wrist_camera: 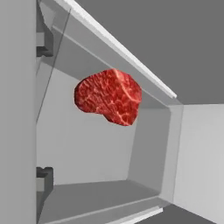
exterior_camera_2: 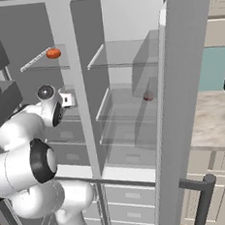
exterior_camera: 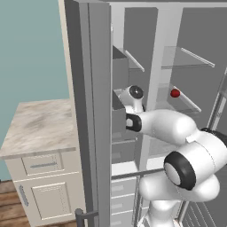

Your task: Pick up the frozen steak from the freezer, place it on any shelf in the fridge, and close the fridge and freezer doors when done.

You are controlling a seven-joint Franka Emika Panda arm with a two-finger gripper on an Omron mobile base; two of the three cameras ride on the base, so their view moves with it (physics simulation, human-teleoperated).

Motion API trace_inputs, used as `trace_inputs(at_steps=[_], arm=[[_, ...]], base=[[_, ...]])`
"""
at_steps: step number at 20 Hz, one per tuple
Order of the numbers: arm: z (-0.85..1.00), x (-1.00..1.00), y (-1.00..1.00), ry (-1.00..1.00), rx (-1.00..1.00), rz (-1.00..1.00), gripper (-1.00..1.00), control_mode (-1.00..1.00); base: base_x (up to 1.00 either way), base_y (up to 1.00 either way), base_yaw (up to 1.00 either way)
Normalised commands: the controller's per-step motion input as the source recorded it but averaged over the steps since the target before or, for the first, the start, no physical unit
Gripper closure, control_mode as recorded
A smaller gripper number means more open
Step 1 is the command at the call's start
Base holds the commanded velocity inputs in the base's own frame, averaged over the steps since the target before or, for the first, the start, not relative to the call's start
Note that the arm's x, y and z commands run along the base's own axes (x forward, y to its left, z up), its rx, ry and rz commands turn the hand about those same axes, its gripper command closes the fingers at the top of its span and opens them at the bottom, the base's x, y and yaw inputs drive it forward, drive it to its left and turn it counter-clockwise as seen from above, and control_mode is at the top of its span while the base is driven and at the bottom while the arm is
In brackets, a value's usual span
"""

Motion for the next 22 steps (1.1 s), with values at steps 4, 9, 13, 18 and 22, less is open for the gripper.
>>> trace_inputs(at_steps=[4, 9, 13, 18, 22], arm=[[-0.24, 0.40, 0.11, 0.14, 0.00, 0.00, -1.00, -1.00], [-0.23, 0.37, 0.10, 0.18, 0.00, 0.00, -1.00, -1.00], [-0.31, 0.36, 0.12, 0.15, 0.00, 0.00, -1.00, -1.00], [-0.35, 0.37, 0.26, 0.07, -0.02, 0.00, -1.00, -1.00], [-0.09, 0.52, 0.31, 0.00, -0.01, 0.00, -1.00, -1.00]], base=[[0.00, 0.00, 0.00], [0.00, 0.00, 0.00], [0.00, 0.00, 0.00], [0.00, 0.00, 0.00], [0.00, 0.00, 0.00]])
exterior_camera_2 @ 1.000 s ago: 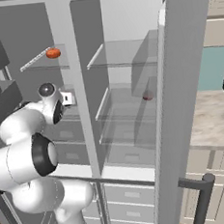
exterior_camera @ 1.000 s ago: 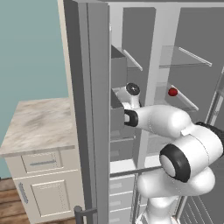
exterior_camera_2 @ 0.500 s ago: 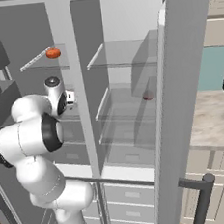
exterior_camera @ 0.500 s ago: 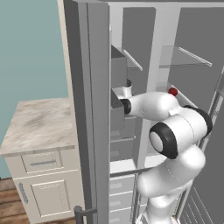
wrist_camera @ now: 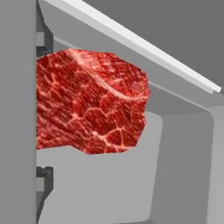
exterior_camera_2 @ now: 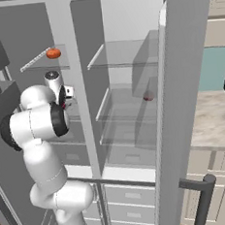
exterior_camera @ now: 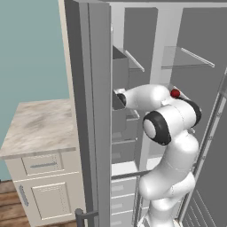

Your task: Pick up the frozen steak from the freezer, place it on any shelf in the fridge, and close the fridge and freezer doors when done.

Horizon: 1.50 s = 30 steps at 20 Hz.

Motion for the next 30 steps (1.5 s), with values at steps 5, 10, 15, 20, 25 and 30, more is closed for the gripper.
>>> trace_inputs(at_steps=[5, 10, 15, 20, 25, 30], arm=[[-0.50, 0.10, 0.03, 0.03, 0.00, 0.00, -1.00, -1.00], [-0.75, 0.00, -0.02, 0.00, 0.00, 0.00, 1.00, -1.00], [-0.65, -0.18, -0.32, -0.15, 0.05, 0.00, 1.00, -1.00], [-0.51, -0.47, -0.37, -0.25, 0.08, 0.00, 1.00, -1.00], [-0.05, -0.54, -0.09, -0.29, 0.08, -0.03, 1.00, -1.00], [0.53, -0.57, 0.00, -0.36, 0.00, -0.05, 1.00, -1.00]], base=[[0.00, 0.00, 0.00], [0.00, 0.00, 0.00], [0.00, 0.00, 0.00], [0.00, 0.00, 0.00], [0.00, 0.00, 0.00], [0.00, 0.00, 0.00]])
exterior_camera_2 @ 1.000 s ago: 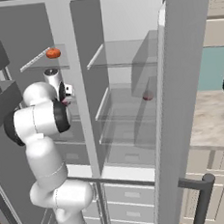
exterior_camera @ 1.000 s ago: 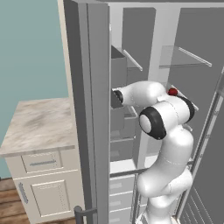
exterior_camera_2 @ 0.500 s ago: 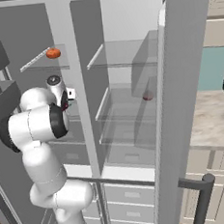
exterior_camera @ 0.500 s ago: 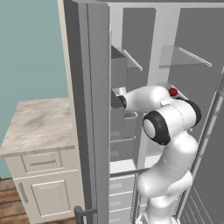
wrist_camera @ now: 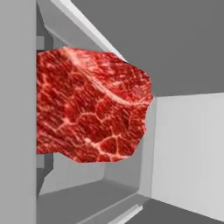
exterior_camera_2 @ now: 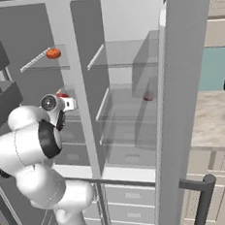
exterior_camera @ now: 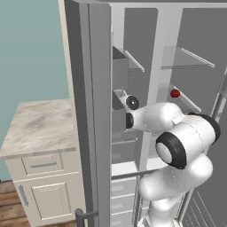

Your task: Pick up the frozen steak from the freezer, place it on any shelf in the fridge, and close the fridge and freezer doors when done.

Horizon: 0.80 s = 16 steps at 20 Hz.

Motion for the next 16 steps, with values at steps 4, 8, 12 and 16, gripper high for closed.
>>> trace_inputs(at_steps=[4, 8, 12, 16], arm=[[0.89, -0.54, 0.01, -0.24, 0.00, -0.06, 1.00, -1.00], [0.92, -0.81, 0.00, -0.06, 0.00, -0.06, 1.00, -1.00], [0.84, -1.00, 0.00, 0.07, 0.03, -0.08, 1.00, -1.00], [0.94, -1.00, 0.00, 0.24, 0.02, -0.09, 1.00, -1.00]], base=[[0.00, 0.00, 0.00], [0.00, 0.00, 0.00], [0.00, 0.00, 0.00], [0.00, 0.00, 0.00]])
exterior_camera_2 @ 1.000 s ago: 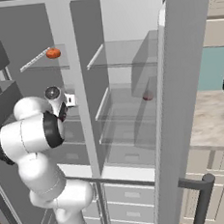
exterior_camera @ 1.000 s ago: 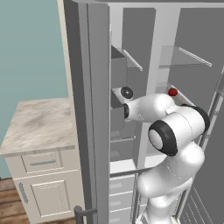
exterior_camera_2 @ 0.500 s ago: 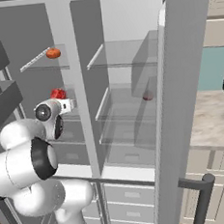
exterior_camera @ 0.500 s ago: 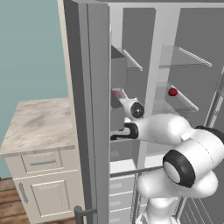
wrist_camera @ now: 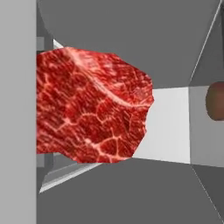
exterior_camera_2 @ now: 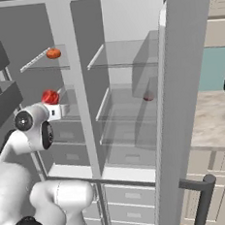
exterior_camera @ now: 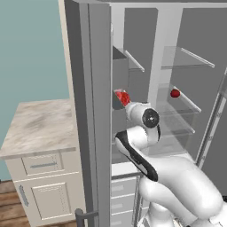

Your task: Pick up the frozen steak from the freezer, place it on any shelf in the fridge, and close the fridge and freezer doors when done.

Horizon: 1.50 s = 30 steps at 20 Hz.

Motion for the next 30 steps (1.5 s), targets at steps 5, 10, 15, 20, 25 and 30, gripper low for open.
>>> trace_inputs(at_steps=[5, 10, 15, 20, 25, 30], arm=[[0.99, -1.00, -0.05, 0.41, 0.05, -0.07, 1.00, -1.00], [0.62, -1.00, -0.41, 0.55, 0.06, -0.08, 1.00, -1.00], [0.34, -1.00, -0.90, 0.36, 0.00, -0.13, 1.00, -1.00], [0.72, -0.95, -1.00, 0.05, -0.01, -0.18, 1.00, -1.00], [0.94, -0.20, -1.00, -0.09, -0.11, -0.23, 1.00, -1.00], [0.91, 0.52, -0.96, -0.01, -0.13, -0.23, 1.00, -1.00]], base=[[0.00, 0.00, 0.00], [0.00, 0.00, 0.00], [0.00, 0.00, 0.00], [0.00, 0.00, 0.00], [0.00, 0.00, 0.00], [0.00, 0.00, 0.00]])
